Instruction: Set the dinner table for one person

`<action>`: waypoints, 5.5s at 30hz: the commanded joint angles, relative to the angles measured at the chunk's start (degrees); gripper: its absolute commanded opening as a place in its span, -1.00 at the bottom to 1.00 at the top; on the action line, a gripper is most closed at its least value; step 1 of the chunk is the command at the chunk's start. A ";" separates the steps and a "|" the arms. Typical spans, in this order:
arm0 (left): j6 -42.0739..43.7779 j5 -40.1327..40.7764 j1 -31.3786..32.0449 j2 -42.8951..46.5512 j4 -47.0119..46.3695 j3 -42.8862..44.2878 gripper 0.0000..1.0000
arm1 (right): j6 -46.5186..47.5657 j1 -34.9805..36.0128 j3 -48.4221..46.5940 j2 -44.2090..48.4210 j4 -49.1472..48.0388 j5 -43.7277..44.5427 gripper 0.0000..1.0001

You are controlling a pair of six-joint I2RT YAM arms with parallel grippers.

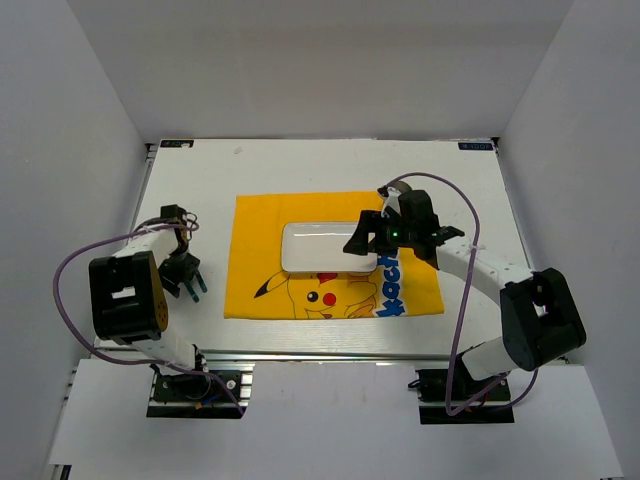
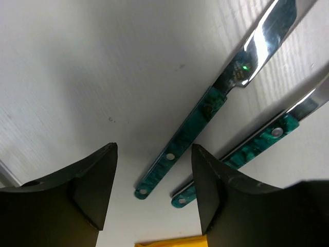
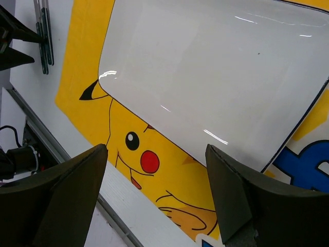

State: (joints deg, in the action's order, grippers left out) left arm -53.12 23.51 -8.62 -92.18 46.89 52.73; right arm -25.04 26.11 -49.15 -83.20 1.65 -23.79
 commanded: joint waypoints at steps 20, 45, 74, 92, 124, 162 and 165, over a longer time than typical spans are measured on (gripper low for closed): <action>-3.57 -4.96 -2.89 -0.64 -11.14 -10.37 -1.00 | -0.45 0.08 0.98 9.63 0.55 -2.75 0.61; 12.55 -25.37 29.33 11.61 -10.59 13.16 -1.00 | 0.87 -4.48 -18.51 22.64 31.89 28.51 0.78; -8.66 -11.82 67.42 -39.63 -7.35 65.36 -1.00 | 2.10 -10.81 -36.81 24.31 47.13 42.87 0.79; -11.91 -15.95 68.56 -44.57 -9.74 63.80 -1.00 | 3.24 -13.36 -32.42 25.10 44.32 39.26 0.79; -12.53 -16.92 71.29 -42.29 -9.01 60.65 0.31 | 2.98 -14.15 -32.15 26.51 43.79 35.13 0.79; 5.66 -7.60 4.49 1.12 -4.08 7.93 0.91 | 3.94 -13.98 -17.92 29.50 29.03 10.87 0.79; 5.58 -8.92 2.82 0.61 -7.52 5.19 0.84 | 3.68 -13.89 -17.30 29.59 28.41 10.61 0.79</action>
State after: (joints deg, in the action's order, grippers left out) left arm -48.29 16.82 -4.99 -92.47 44.05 59.40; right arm -21.02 12.34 -66.65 -54.57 33.54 -11.66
